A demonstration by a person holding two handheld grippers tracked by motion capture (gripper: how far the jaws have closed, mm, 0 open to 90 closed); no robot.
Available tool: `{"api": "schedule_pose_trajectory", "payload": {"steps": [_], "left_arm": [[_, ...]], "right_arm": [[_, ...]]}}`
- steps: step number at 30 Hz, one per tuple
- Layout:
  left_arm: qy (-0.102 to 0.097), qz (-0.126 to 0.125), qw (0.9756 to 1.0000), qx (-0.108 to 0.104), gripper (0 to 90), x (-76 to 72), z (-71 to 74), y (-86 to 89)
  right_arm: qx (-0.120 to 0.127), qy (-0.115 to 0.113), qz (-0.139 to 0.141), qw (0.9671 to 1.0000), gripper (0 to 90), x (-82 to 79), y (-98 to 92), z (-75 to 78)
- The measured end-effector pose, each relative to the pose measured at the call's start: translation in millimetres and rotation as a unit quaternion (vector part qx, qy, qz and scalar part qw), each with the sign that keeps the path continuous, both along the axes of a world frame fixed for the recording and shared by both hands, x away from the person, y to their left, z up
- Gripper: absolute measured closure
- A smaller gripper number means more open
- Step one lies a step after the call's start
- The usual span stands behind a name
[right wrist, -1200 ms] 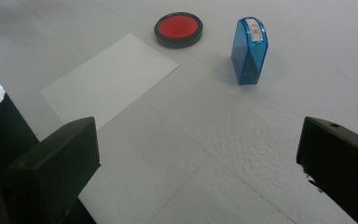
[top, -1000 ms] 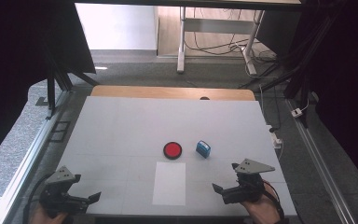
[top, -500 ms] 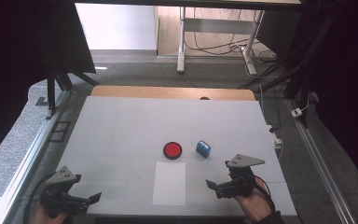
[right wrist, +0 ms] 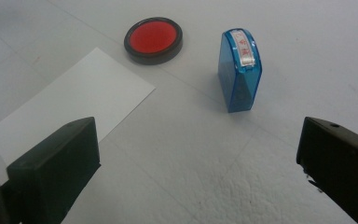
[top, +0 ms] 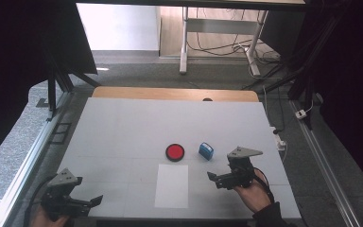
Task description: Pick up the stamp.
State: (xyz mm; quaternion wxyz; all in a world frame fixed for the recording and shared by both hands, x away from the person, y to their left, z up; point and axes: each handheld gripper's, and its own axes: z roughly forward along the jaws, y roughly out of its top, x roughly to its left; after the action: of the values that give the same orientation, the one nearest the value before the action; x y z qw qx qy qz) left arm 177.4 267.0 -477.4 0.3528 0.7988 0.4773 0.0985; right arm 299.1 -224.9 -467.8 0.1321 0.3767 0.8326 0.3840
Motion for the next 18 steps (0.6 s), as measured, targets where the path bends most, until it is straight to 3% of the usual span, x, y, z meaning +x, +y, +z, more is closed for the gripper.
{"api": "schedule_pose_trajectory", "payload": {"steps": [7,18], "left_arm": [[0.002,-0.001,1.0,0.0,0.0,0.5,-0.3,-0.1],[0.003,-0.003,1.0,0.0,0.0,0.7,-0.4,0.0]], "right_arm": [[0.02,0.005,-0.006,0.9998,0.0,11.6,4.2,0.7],[-0.015,0.014,0.002,0.9998,0.0,33.7,9.8,-2.8]]}}
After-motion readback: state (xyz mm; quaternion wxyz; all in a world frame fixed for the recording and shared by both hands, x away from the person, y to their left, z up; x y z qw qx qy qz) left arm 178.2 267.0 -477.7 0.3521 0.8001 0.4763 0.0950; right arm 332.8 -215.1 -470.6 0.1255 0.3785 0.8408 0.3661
